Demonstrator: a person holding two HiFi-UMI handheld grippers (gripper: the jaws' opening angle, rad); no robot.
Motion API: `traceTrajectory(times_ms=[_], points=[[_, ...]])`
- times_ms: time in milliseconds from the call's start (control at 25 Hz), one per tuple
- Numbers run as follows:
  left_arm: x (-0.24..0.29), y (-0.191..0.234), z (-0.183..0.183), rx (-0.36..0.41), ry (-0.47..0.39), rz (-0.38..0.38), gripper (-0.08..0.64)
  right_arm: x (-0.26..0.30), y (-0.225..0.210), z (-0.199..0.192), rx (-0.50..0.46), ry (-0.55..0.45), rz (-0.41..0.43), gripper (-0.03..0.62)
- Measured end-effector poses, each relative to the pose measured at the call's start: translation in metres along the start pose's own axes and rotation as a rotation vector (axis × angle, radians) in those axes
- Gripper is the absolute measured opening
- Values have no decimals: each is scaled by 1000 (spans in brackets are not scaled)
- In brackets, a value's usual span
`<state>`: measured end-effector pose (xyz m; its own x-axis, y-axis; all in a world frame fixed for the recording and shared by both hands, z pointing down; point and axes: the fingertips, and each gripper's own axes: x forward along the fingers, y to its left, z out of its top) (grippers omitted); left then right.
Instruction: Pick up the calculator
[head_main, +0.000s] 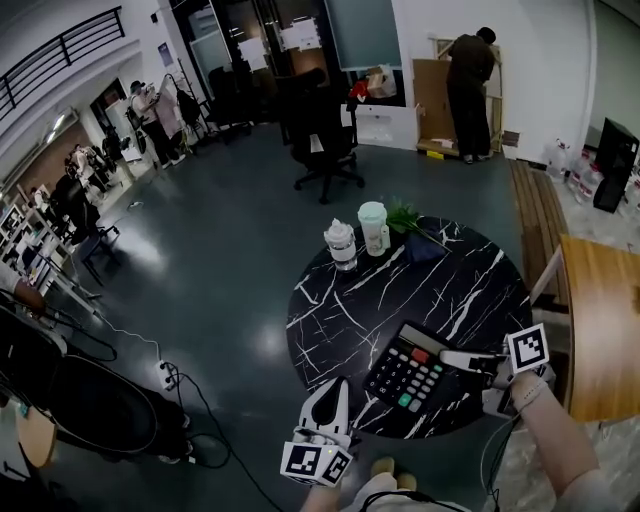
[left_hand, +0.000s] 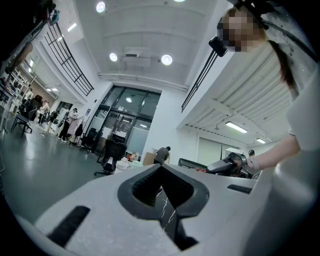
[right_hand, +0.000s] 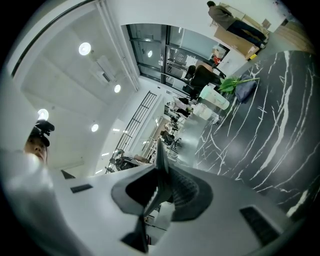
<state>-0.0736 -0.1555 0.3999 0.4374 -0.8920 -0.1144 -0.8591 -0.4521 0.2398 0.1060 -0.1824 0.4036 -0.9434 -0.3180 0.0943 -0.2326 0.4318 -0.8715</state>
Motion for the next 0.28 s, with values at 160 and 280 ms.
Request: traceTrajectory(times_ms=[160, 280], points=[[-1, 1, -2, -4, 1, 4, 8, 1, 1, 0, -5, 2, 6, 66], [-3, 2, -2, -5, 2, 12, 8, 2, 2, -1, -9, 5, 10, 66]])
